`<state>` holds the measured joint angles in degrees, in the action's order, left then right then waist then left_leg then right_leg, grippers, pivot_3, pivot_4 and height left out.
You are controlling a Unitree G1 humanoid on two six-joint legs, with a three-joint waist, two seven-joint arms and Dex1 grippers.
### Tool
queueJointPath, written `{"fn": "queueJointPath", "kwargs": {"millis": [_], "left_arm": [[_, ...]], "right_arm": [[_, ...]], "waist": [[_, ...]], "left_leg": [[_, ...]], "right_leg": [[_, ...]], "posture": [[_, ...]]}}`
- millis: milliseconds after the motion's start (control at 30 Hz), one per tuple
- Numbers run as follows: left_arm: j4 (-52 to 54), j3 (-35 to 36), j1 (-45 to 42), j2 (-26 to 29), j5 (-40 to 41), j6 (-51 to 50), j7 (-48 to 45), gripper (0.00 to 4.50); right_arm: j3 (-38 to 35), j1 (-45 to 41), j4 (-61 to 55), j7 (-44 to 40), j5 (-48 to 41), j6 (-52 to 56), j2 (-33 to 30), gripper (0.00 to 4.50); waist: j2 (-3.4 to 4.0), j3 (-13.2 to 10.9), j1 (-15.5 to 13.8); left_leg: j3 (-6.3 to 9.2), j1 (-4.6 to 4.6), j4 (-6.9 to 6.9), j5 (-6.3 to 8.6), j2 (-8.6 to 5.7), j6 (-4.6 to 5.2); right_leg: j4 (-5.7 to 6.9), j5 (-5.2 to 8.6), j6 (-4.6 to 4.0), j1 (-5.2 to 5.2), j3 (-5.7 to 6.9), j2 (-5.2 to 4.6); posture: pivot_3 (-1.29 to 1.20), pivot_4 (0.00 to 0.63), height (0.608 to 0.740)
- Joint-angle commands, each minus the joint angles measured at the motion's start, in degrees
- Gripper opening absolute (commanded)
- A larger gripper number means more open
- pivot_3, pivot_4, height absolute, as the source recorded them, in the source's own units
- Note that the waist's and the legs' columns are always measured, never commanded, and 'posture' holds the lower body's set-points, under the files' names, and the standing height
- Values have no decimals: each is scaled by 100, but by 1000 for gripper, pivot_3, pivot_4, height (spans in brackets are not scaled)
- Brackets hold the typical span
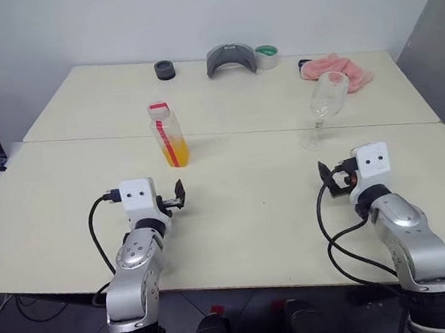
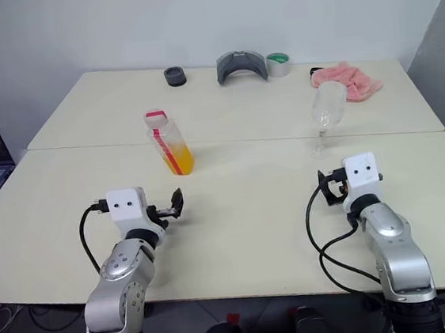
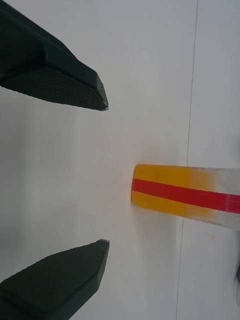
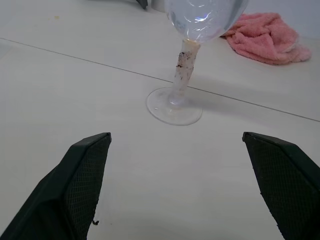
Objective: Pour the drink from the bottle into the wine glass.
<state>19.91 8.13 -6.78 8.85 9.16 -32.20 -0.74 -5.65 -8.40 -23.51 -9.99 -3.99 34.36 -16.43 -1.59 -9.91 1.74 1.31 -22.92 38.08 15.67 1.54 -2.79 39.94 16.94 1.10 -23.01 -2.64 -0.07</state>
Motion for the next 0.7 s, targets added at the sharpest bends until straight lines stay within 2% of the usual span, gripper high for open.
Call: {"fn": "queueJointPath", "kwargs": {"millis": [33, 167, 367, 500, 700], "left_arm": [[245, 81, -124, 60, 35, 65, -51, 4466], [103, -37, -286, 314, 97, 132, -457, 4466], [-216, -24, -642, 443, 231, 451, -882, 4466], [-400, 16, -793, 462, 158, 607, -857, 4466], [-635, 25, -1056, 605, -87, 910, -755, 4466]], "right_arm": [[-148, -176, -183, -123, -121, -8, -129, 4500], [-238, -421, -310, -788, -723, 174, -396, 4500], [-357, -959, -413, -2485, -2287, 523, -1133, 4500], [-315, -1219, -240, -2913, -2658, 544, -1443, 4500], [-251, -1776, -188, -3213, -3260, 604, -1413, 4500]], "waist": [[0, 0, 0], [0, 0, 2], [-1, -2, 3], [-2, -2, -3], [-3, -3, 2]], "left_leg": [[0, 0, 0, 0, 0, 0], [0, 1, 0, 0, 0, 0], [2, 1, 0, 1, -1, 1], [12, 2, 0, 1, -1, 2], [10, 4, 1, 1, 1, 2]], "right_leg": [[0, 0, 0, 0, 0, 0], [0, 0, 0, 0, 1, 2], [-4, 0, 0, 4, 5, 3], [-12, 0, 0, 14, 12, 3], [-12, 0, 0, 16, 11, 3]], "posture": [[0, 150, 740], [0, 150, 740], [0, 150, 740], [0, 150, 740], [0, 150, 740]]}}
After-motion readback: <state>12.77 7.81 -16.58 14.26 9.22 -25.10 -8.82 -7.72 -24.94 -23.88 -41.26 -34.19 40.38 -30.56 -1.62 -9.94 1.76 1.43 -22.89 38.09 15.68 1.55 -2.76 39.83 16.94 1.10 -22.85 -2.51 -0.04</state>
